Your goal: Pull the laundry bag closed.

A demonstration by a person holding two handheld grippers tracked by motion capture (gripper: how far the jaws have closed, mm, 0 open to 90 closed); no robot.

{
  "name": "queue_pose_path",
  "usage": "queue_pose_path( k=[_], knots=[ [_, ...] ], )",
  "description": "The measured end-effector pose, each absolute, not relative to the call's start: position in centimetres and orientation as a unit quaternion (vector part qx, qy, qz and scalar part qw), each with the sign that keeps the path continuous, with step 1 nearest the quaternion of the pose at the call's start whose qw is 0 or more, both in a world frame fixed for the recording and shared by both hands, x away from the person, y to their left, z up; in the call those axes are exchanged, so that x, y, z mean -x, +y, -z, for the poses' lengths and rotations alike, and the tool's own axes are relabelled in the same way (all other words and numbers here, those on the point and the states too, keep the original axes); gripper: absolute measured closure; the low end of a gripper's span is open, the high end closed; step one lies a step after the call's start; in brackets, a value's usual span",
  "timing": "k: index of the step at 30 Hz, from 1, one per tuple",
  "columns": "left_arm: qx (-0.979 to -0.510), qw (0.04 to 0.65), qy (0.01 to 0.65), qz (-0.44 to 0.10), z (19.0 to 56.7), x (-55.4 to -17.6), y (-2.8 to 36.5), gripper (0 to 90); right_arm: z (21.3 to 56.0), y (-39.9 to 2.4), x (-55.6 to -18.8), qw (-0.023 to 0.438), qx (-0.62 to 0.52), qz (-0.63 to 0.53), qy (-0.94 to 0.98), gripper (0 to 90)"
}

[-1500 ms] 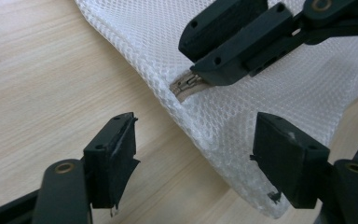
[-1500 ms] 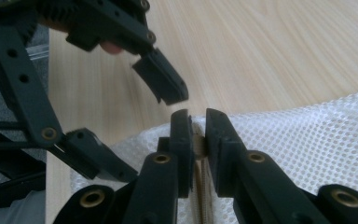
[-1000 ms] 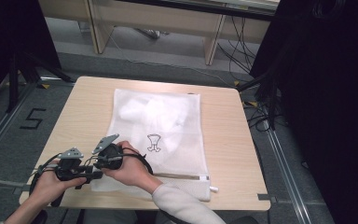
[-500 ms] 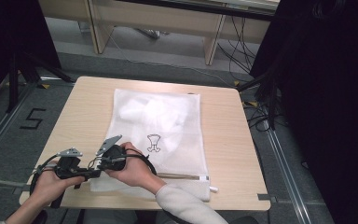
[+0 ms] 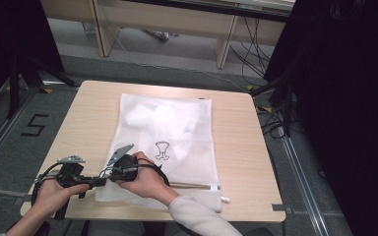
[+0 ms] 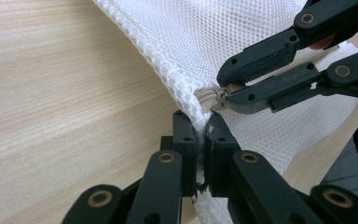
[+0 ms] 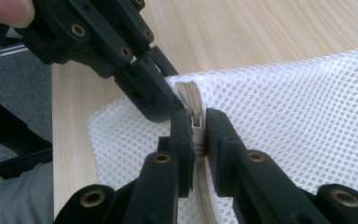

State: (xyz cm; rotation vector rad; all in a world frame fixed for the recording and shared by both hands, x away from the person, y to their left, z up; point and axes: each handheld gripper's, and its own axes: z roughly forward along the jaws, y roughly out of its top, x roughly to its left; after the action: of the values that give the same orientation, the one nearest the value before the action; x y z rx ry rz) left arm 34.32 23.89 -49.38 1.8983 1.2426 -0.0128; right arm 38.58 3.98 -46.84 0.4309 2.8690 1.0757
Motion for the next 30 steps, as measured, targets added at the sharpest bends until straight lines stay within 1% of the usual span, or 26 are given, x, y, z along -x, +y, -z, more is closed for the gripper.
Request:
queue_pose_path(
  k=[20, 26, 30],
  knots=[
    [-0.767, 0.414, 0.49, -0.015, 49.2, -34.3, 23.8, 84.5, 47.3, 2.6, -38.4, 0.024, -0.144, -0.33, 0.933, 82.6],
    [-0.765, 0.415, 0.492, -0.008, 49.3, -34.3, 23.8, 84.5, 47.3, 2.3, -38.3, 0.024, -0.143, -0.329, 0.933, 82.6],
    [-0.766, 0.412, 0.493, -0.013, 49.3, -34.3, 23.8, 84.6, 47.5, 2.0, -38.4, 0.023, -0.146, -0.329, 0.933, 82.7]
  ],
)
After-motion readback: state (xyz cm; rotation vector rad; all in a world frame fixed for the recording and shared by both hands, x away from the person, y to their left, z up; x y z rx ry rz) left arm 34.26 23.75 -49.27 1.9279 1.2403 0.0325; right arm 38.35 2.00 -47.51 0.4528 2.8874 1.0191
